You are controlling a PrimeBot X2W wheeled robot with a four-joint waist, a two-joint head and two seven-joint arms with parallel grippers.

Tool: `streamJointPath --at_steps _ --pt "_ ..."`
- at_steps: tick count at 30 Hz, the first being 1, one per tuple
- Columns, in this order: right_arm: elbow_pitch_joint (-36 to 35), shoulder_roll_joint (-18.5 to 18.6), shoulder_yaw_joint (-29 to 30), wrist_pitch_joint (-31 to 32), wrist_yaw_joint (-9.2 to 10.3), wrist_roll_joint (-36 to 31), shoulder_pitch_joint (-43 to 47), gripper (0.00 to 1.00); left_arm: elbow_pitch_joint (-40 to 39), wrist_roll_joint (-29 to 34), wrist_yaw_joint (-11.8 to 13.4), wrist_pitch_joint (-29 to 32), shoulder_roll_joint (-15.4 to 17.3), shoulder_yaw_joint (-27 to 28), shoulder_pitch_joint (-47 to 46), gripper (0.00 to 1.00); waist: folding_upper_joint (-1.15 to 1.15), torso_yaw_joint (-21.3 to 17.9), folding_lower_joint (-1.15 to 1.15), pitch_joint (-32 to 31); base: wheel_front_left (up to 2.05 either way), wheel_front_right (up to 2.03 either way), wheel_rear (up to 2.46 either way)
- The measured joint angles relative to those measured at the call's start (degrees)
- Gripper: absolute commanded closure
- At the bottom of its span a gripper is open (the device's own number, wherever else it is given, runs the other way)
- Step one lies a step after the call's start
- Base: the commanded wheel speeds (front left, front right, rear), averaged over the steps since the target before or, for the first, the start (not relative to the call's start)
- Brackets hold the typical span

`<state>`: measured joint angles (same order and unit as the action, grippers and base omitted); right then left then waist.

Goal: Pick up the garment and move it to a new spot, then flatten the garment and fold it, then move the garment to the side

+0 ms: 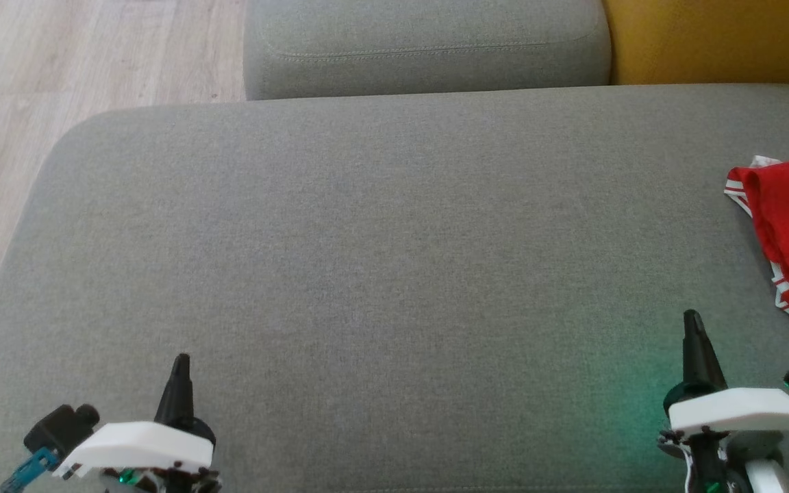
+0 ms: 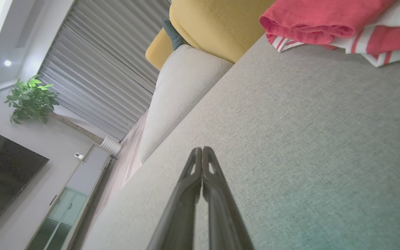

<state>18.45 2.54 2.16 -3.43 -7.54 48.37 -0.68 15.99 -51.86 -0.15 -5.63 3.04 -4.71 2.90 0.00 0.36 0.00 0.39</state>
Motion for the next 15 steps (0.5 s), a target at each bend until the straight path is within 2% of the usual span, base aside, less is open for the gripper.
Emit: streamJointPath --at_steps 15 --pt "-0.42 0.0 1.05 2.21 0.0 9.79 -0.01 1.0 -0.02 -9.32 -1.47 2.42 0.01 1.79 -1.34 1.0 0.0 -0.08 0.0 -0.05 0.0 0.0 0.0"
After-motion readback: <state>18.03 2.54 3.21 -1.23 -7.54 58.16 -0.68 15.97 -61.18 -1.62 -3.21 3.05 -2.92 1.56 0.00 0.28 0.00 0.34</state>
